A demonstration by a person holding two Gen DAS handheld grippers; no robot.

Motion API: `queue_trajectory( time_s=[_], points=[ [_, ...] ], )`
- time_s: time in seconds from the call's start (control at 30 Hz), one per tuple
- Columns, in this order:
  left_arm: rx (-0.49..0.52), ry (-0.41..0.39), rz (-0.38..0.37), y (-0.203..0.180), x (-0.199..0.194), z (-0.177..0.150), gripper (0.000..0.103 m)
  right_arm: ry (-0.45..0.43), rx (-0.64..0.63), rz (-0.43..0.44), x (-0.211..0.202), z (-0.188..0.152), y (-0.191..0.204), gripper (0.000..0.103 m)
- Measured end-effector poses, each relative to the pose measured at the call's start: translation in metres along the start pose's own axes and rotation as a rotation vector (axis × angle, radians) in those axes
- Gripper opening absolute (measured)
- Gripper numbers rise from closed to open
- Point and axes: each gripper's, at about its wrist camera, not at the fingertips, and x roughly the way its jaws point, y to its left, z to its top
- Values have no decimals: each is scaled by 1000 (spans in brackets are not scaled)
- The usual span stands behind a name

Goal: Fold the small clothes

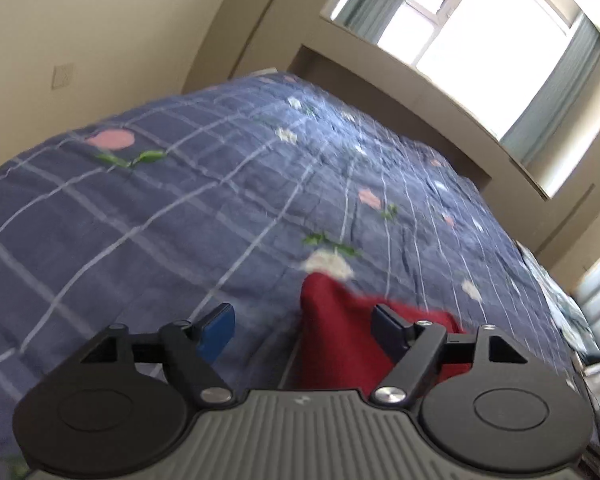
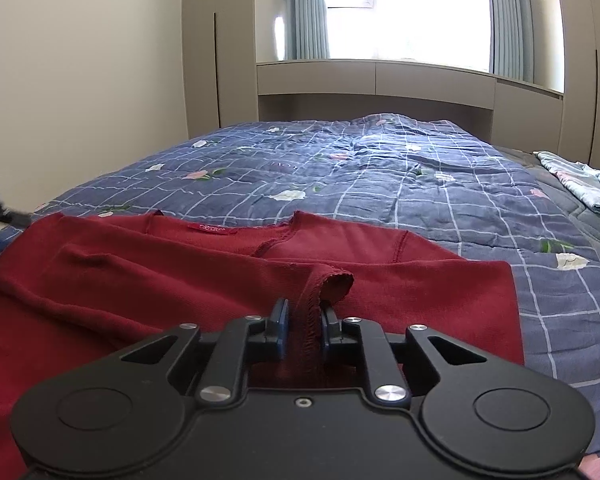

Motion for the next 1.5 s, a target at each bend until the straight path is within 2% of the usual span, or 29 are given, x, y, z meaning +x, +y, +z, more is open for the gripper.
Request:
queue_trajectory(
  time_s=[0.13,0.27,0.37,0.43,0.5,0.57,0.67,0.87,0.97,1.07,1.1,1.13,1.17,1.2,1.23,1.33,1.5],
  points=[
    [11,74,-49,9,-15,-18,81,2,-12,0,2,-1,2,23],
    [71,84,-78,9,-27,-33,79,5,-21,-3,3,-1,3,24],
    [55,123,-123,8,-28,-37,60,1,-40,-11,3,-2,7,23],
    [61,157,-130,3,-28,-39,19,-5,-51,-14,2,-3,8,18],
    [68,162,-105,-4,-31,-41,13,-10,-62,-23,1,-4,10,17],
    [71,139,-80,-11,-39,-40,11,-11,-68,-25,1,-4,11,17],
    [85,113,9,-19,-50,-34,10,-7,-85,-26,2,-5,14,17],
    [77,173,80,-16,-34,-33,10,-2,-128,-52,3,-6,21,18],
    [68,172,83,-15,-31,-37,16,6,-136,-60,5,-7,22,21],
    [53,162,98,-16,-36,-38,35,5,-135,-70,6,-6,21,26],
    [56,151,110,-17,-40,-38,50,4,-130,-77,6,-6,21,33],
    [56,138,117,-18,-44,-38,69,3,-122,-86,6,-6,20,46],
    [50,120,128,-18,-49,-39,79,-1,-112,-95,5,-6,18,56],
    [37,103,143,-18,-53,-40,95,-8,-99,-103,3,-5,16,75],
    [24,86,158,-19,-56,-41,100,-19,-88,-100,0,-5,14,88],
    [18,74,192,-21,-66,-46,101,-49,-89,-101,-20,-1,12,101],
    [103,72,213,-36,-87,-67,102,-38,-191,-107,-72,-13,22,102]
  ],
)
